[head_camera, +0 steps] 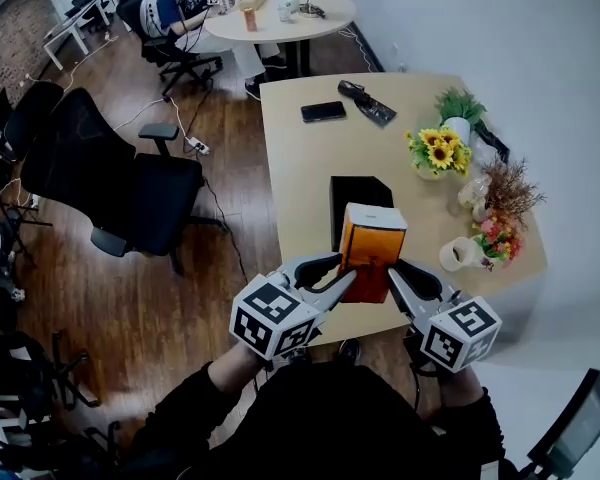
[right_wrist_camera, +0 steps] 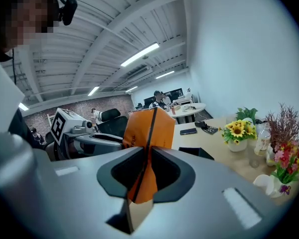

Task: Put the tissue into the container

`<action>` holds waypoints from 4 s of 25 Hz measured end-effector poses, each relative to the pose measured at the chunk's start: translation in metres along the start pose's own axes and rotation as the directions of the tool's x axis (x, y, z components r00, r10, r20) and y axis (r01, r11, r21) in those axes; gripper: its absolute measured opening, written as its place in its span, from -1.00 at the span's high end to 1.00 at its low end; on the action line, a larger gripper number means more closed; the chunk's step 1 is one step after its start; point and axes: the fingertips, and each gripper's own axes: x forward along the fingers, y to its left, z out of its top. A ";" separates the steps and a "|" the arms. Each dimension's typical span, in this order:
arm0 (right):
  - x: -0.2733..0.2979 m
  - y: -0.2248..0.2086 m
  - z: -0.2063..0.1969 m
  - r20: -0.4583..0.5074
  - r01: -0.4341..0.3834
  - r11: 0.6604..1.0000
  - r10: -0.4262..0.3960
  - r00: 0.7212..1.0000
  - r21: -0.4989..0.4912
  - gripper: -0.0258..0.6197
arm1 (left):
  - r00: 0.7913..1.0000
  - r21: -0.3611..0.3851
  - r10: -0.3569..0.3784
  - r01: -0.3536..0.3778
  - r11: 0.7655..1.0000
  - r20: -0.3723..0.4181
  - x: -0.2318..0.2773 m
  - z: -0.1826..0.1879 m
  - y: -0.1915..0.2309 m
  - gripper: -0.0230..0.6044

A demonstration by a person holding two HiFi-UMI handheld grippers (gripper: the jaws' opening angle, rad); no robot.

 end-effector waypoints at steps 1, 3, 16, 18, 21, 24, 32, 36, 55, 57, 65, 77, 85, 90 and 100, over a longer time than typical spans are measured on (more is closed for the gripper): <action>0.002 -0.004 0.002 -0.005 -0.002 1.000 0.002 1.000 0.000 0.76 | 1.000 -0.003 -0.001 0.001 1.000 0.000 0.003 0.002 0.003 0.63; 0.008 -0.011 0.004 -0.016 0.000 1.000 0.000 1.000 -0.013 0.76 | 1.000 -0.008 -0.004 0.004 1.000 -0.005 0.010 0.004 0.009 0.62; 0.062 -0.055 0.008 -0.110 0.076 0.996 -0.070 0.991 0.048 0.76 | 0.992 -0.174 -0.088 0.071 0.982 -0.091 0.050 0.005 0.071 0.64; 0.074 -0.064 0.007 -0.133 0.075 0.994 -0.065 0.989 0.074 0.76 | 0.991 -0.225 -0.095 0.071 0.972 -0.099 0.058 0.003 0.084 0.64; 0.089 -0.082 0.002 -0.170 0.066 0.992 -0.047 0.984 0.109 0.77 | 0.989 -0.276 -0.097 0.061 0.959 -0.116 0.073 0.000 0.098 0.64; 0.106 -0.102 -0.004 -0.205 0.053 0.991 -0.026 0.978 0.125 0.77 | 0.984 -0.321 -0.094 0.042 0.946 -0.149 0.092 -0.007 0.114 0.64; 0.146 -0.144 -0.024 -0.284 -0.006 0.982 0.060 0.957 0.188 0.77 | 0.974 -0.409 -0.071 -0.023 0.912 -0.214 0.129 -0.027 0.152 0.64; 0.165 -0.162 -0.041 -0.321 -0.023 0.976 0.094 0.942 0.218 0.77 | 0.967 -0.440 -0.060 -0.058 0.896 -0.248 0.145 -0.043 0.169 0.64; 0.201 -0.190 -0.100 -0.401 -0.057 0.937 0.203 0.893 0.346 0.77 | 0.925 -0.513 -0.058 -0.155 0.844 -0.375 0.172 -0.098 0.199 0.63; 0.202 -0.192 -0.105 -0.406 -0.053 0.934 0.205 0.891 0.354 0.77 | 0.920 -0.514 -0.059 -0.163 0.842 -0.387 0.174 -0.102 0.201 0.63; 0.208 -0.196 -0.116 -0.419 -0.048 0.928 0.212 0.883 0.369 0.77 | 0.907 -0.512 -0.056 -0.184 0.839 -0.417 0.178 -0.113 0.206 0.62; 0.210 -0.198 -0.124 -0.430 -0.031 0.922 0.209 0.878 0.385 0.77 | 0.894 -0.433 0.006 -0.222 0.873 -0.447 0.176 -0.113 0.208 0.60; 0.219 -0.197 -0.124 -0.448 -0.003 0.942 0.161 0.879 0.334 0.73 | 0.911 -0.426 0.070 -0.256 0.868 -0.405 0.156 -0.106 0.215 0.60; 0.212 -0.205 -0.116 -0.399 0.024 0.937 0.125 0.908 0.347 0.59 | 0.924 -0.467 0.067 -0.251 0.848 -0.376 0.142 -0.110 0.209 0.60; 0.191 -0.197 -0.097 -0.340 0.053 0.963 0.042 0.939 0.266 0.54 | 0.933 -0.426 0.096 -0.248 0.870 -0.347 0.127 -0.104 0.197 0.60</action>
